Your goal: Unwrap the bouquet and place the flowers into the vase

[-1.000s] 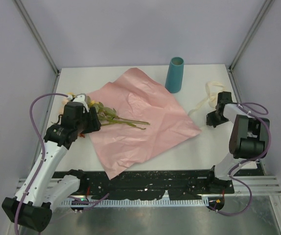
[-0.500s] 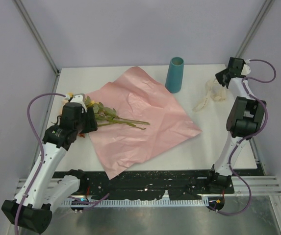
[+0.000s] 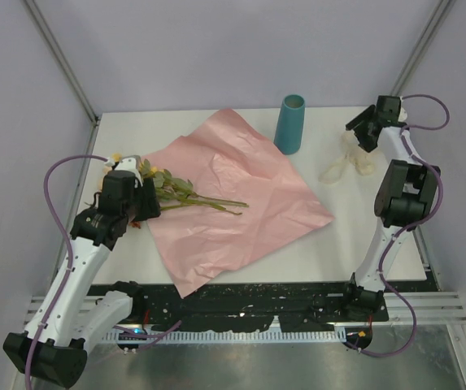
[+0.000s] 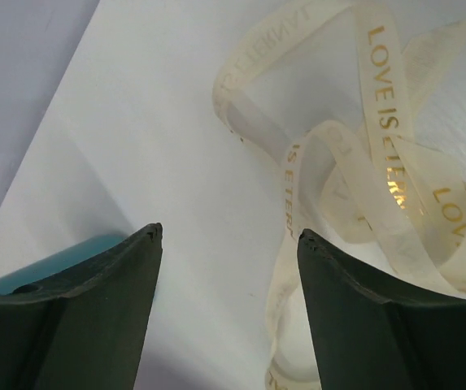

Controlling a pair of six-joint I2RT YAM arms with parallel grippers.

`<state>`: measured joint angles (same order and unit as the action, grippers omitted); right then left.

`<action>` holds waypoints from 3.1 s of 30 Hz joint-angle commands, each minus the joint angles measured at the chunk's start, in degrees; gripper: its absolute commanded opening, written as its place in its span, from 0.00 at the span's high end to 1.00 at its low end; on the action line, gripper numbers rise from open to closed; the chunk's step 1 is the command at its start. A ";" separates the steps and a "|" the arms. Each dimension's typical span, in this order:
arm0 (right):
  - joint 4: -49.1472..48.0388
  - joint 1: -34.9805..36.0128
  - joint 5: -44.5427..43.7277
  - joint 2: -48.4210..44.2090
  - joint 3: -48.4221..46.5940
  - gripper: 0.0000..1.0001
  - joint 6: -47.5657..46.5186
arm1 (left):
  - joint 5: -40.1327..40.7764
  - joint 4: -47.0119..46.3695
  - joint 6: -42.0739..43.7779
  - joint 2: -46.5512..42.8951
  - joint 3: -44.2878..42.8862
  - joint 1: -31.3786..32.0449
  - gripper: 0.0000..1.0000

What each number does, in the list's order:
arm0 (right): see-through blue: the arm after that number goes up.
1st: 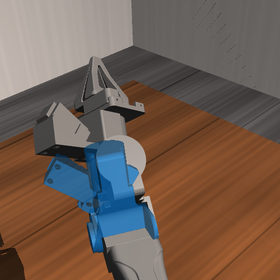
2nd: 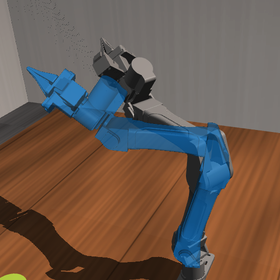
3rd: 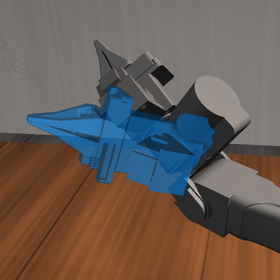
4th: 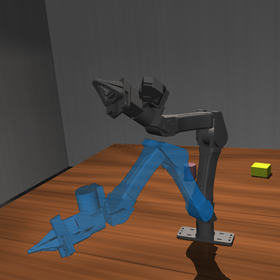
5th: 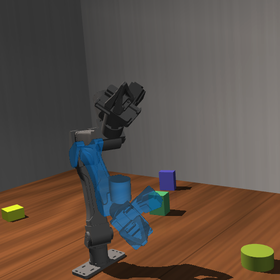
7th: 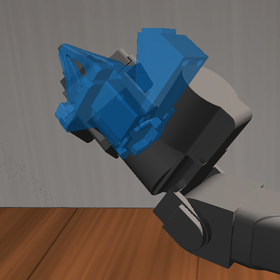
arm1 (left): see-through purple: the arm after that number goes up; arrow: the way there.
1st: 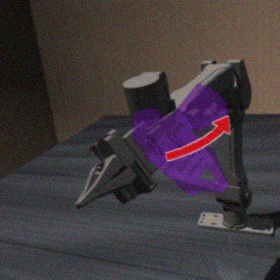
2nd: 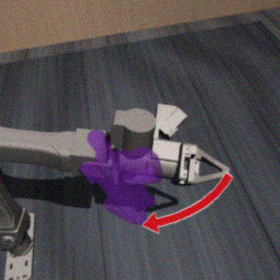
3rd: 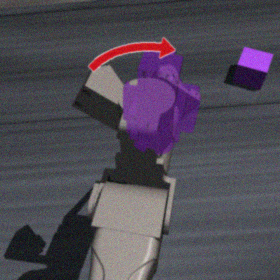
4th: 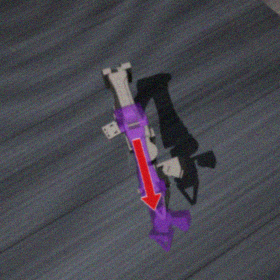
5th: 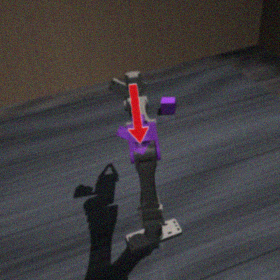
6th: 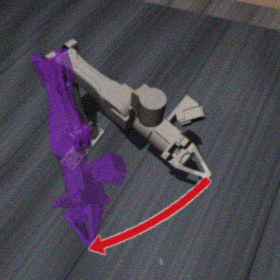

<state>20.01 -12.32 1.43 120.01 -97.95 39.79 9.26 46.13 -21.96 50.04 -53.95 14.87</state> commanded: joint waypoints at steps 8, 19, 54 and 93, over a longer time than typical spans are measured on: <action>-5.82 12.29 12.70 -29.20 23.40 0.34 -12.54 | -3.27 -2.01 -1.51 0.23 1.13 -0.37 0.37; -31.42 24.80 21.60 -22.82 40.73 0.41 -9.04 | -17.67 -11.57 -9.59 10.93 -1.93 -2.31 0.36; -32.94 38.77 -6.88 8.92 4.80 0.47 2.93 | -6.18 -5.44 -2.93 1.21 -1.08 -2.04 0.31; -20.36 55.21 18.70 6.55 3.64 0.45 -39.53 | 1.20 -7.19 -0.02 -18.84 5.97 -2.04 0.32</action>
<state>-0.64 42.22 22.35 126.50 -92.38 2.90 9.56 40.99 -22.09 31.05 -48.03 12.99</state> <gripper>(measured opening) 0.554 0.684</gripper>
